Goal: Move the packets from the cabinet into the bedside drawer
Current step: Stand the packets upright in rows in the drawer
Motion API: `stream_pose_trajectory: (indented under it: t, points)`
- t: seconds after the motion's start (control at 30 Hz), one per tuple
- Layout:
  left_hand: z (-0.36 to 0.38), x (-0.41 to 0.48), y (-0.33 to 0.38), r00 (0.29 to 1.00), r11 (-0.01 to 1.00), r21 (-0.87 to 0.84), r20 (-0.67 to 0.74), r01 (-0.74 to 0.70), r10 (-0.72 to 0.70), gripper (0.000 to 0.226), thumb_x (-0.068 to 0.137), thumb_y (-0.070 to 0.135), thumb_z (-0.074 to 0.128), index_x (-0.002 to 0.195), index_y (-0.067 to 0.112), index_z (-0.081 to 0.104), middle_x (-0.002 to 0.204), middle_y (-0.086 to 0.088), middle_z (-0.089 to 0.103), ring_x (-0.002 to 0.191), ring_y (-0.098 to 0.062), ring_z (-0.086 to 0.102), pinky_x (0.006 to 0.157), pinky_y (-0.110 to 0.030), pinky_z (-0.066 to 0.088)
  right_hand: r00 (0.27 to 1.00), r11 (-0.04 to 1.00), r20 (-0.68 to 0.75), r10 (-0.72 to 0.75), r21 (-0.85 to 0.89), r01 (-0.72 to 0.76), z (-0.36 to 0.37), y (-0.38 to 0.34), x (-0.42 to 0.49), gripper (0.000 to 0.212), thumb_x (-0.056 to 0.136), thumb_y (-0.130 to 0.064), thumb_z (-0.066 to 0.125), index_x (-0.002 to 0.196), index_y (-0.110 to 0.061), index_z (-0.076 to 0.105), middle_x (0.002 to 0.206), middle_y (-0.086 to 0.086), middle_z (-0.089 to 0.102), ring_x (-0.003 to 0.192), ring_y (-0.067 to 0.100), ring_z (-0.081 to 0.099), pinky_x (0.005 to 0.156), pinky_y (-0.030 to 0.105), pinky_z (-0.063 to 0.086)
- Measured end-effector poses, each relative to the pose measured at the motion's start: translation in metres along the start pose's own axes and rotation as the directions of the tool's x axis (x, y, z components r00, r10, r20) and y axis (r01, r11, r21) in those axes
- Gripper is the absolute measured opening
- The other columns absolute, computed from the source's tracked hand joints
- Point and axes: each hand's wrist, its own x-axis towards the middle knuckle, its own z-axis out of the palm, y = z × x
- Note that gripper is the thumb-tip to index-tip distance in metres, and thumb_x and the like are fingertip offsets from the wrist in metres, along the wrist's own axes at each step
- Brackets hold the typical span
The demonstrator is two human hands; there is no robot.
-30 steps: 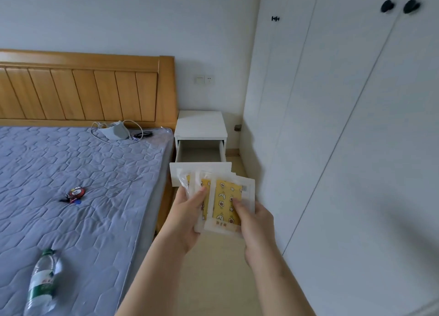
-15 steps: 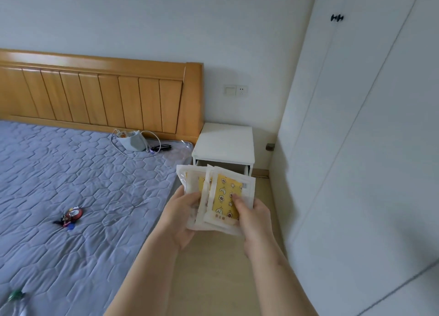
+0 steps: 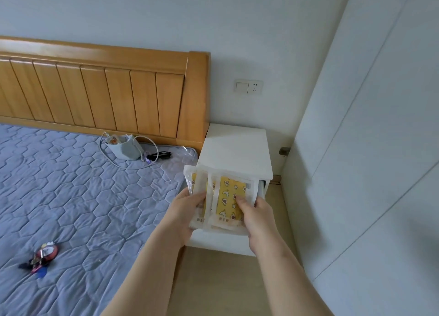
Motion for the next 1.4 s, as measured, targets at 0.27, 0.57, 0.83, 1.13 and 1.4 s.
stream_pose_trajectory:
  t: [0.27,0.57,0.83,1.13,1.4]
  points:
    - [-0.011,0.132,0.041,0.998,0.996,0.082,0.053,0.041,-0.045,0.014,0.092,0.015,0.058,0.105,0.013,0.062,0.087,-0.007,0.075,0.084,-0.029,0.07,0.077,-0.046,0.057,0.997,0.999,-0.066,0.039,0.017,-0.038,0.054,-0.017,0.113,0.01,0.093,-0.012,0.056,0.1,-0.017,0.062,0.092,-0.002,0.068,0.078,0.01,0.065,0.055,0.02,0.048]
    - [-0.008,0.242,0.021,0.98,0.95,0.243,-0.014,0.198,-0.201,0.023,0.084,0.014,0.068,0.105,0.014,0.062,0.095,-0.01,0.074,0.088,-0.03,0.071,0.084,-0.054,0.053,0.977,0.98,-0.075,0.201,0.012,-0.2,0.058,0.006,0.217,0.008,0.093,-0.016,0.056,0.099,-0.019,0.06,0.089,-0.004,0.068,0.076,0.009,0.065,0.053,0.02,0.047]
    - [0.029,0.352,-0.006,0.956,0.91,0.294,-0.129,0.292,-0.265,0.02,0.085,0.017,0.066,0.105,0.017,0.062,0.094,-0.007,0.074,0.086,-0.027,0.071,0.081,-0.051,0.055,0.958,0.956,0.023,0.285,-0.084,-0.282,0.031,0.012,0.349,0.01,0.095,-0.016,0.053,0.104,-0.019,0.057,0.089,-0.006,0.066,0.072,0.004,0.063,0.042,0.012,0.047]
    - [0.059,0.469,-0.072,0.886,0.763,0.469,-0.107,0.445,-0.451,0.023,0.089,0.022,0.063,0.111,0.023,0.059,0.102,-0.002,0.072,0.092,-0.022,0.069,0.087,-0.05,0.054,0.909,0.905,-0.069,0.411,-0.093,-0.416,-0.01,0.069,0.455,0.017,0.096,-0.014,0.05,0.11,-0.021,0.058,0.099,-0.006,0.068,0.086,0.008,0.066,0.062,0.021,0.053]
    - [0.026,0.522,-0.177,0.785,0.636,0.494,-0.178,0.593,-0.593,0.018,0.09,0.019,0.062,0.108,0.019,0.063,0.106,-0.004,0.07,0.099,-0.026,0.066,0.093,-0.05,0.05,0.828,0.808,-0.096,0.553,-0.18,-0.561,-0.032,0.169,0.505,0.016,0.097,-0.012,0.047,0.098,-0.023,0.059,0.089,-0.011,0.066,0.076,0.001,0.064,0.054,0.015,0.05]
